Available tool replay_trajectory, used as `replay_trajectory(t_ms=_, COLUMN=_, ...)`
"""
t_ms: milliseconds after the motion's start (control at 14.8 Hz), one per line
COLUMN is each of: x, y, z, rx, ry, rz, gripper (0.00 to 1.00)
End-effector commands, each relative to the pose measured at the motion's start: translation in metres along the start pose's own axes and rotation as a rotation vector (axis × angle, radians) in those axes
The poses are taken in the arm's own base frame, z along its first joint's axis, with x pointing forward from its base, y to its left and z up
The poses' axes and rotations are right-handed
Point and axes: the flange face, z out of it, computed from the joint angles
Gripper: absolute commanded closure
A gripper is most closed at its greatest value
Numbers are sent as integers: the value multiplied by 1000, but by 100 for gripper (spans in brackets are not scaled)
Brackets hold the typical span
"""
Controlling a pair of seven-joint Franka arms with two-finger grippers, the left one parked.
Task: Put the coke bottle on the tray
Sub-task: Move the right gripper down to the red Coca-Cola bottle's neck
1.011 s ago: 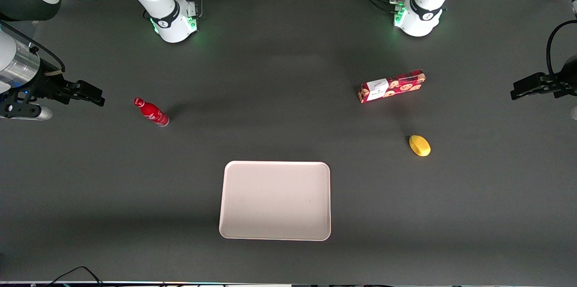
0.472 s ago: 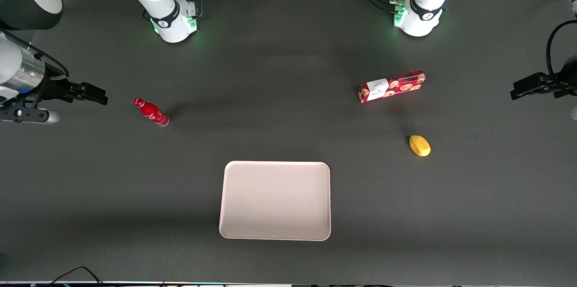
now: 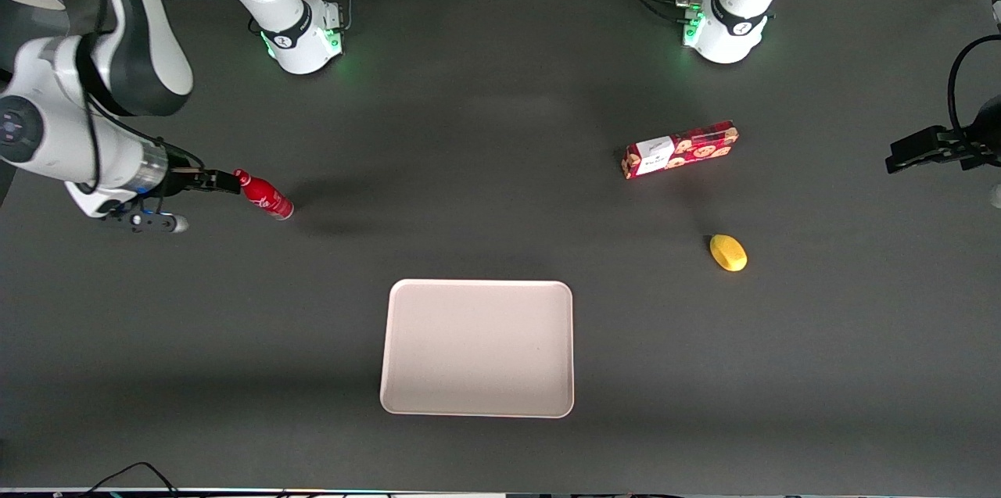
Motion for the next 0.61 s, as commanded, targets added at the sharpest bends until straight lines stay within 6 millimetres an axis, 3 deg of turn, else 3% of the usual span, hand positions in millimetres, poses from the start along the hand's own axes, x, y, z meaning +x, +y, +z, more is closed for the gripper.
replay_trajectory(t_ms=0, x=-15, y=4, z=40, rx=14, ry=8, rz=13, gripper=0)
replay_trajectory(t_ms=404, x=-30, y=5, z=80, rx=17, ry=10, rz=34, gripper=0)
replay_trajectory(t_ms=472, x=-31, y=5, z=80, rx=17, ry=8, rz=34, gripper=9)
replay_trajectory(t_ms=539, x=-31, y=5, z=80, rx=16, ry=9, rz=33, gripper=27)
